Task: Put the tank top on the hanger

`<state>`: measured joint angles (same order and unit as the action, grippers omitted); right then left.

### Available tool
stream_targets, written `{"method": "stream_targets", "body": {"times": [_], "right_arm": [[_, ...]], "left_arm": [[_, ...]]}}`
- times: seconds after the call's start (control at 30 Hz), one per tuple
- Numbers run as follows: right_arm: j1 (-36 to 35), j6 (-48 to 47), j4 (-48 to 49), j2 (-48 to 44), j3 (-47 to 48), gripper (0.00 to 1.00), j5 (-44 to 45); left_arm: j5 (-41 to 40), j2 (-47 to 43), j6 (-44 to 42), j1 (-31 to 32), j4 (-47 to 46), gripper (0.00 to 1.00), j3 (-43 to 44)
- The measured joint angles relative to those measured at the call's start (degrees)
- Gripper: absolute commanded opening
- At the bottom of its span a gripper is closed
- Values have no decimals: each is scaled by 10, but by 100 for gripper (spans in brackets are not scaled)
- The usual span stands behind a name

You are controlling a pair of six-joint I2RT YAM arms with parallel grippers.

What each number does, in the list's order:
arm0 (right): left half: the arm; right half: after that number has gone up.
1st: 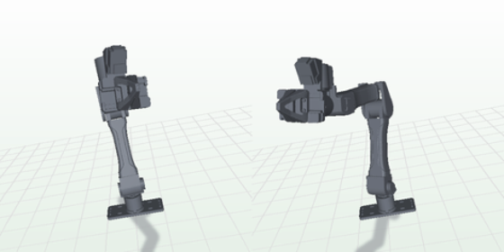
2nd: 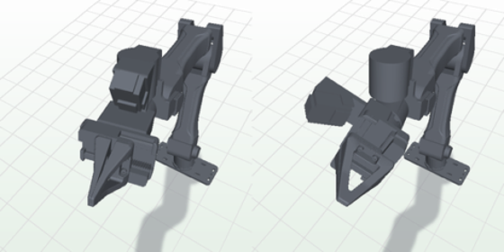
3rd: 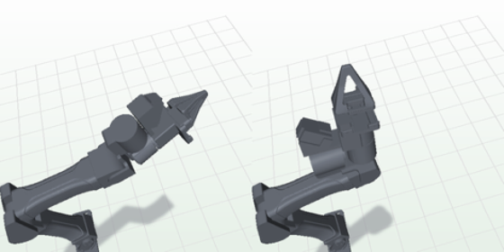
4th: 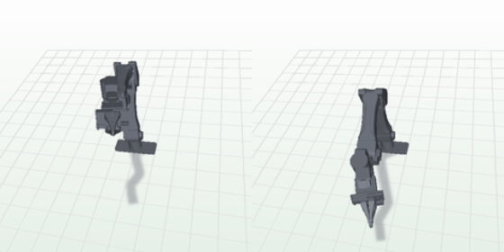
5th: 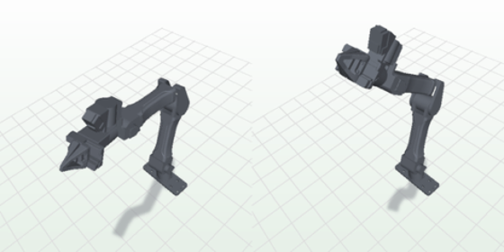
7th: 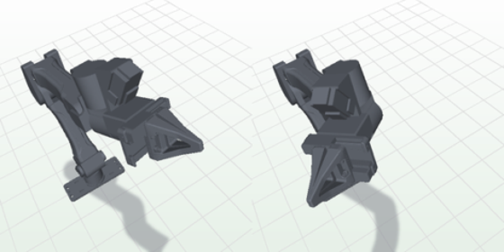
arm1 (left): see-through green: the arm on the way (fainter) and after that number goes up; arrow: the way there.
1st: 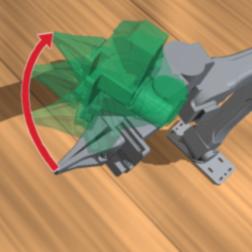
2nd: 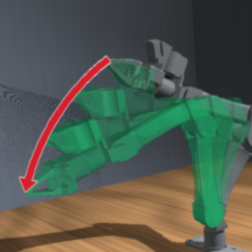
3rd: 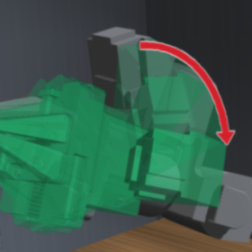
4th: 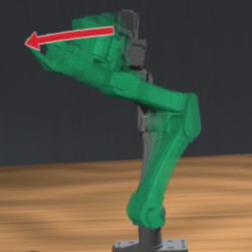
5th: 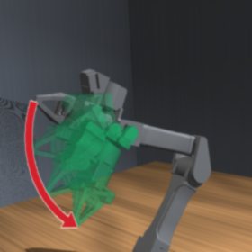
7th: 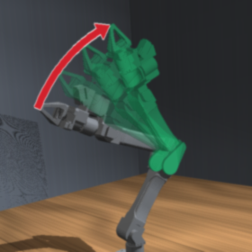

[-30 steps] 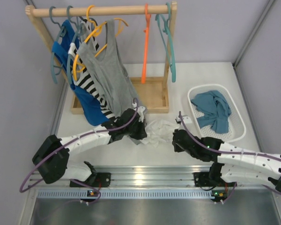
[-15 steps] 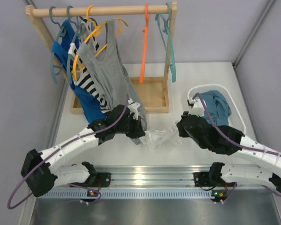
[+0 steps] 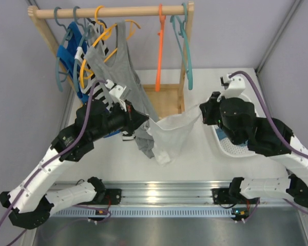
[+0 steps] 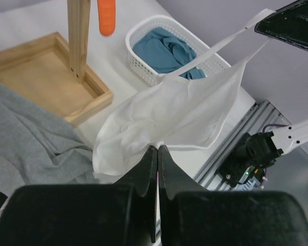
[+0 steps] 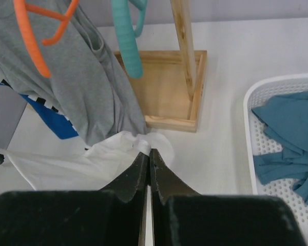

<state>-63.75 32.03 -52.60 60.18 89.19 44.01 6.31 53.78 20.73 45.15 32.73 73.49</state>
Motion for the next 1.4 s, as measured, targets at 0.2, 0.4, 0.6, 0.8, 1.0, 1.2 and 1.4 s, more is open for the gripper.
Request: {"method": "stream_targets", "body": {"times": [0.2, 0.4, 0.6, 0.8, 1.0, 1.2, 1.4], "right_arm": [[26, -45, -1, 49, 86, 0, -2], [34, -38, 19, 40, 29, 0, -12], [35, 54, 58, -39, -237, 0, -61], [22, 200, 89, -108, -518, 0, -132], [-32, 301, 97, -135, -590, 23, -154], [-68, 340, 113, -107, -587, 52, -152], [-70, 347, 105, -106, -567, 66, -140]], "left_arm": [[-24, 15, -42, 0, 31, 0, 74], [-8, 14, -58, -1, 26, 0, 35], [86, 1, -5, -1, -17, 0, -189], [160, -1, 98, 7, -87, 0, -419], [185, 0, 158, 29, -135, 28, -495], [178, -32, 171, 31, -154, 43, -490], [142, -70, 160, 32, -111, 46, -426]]}}
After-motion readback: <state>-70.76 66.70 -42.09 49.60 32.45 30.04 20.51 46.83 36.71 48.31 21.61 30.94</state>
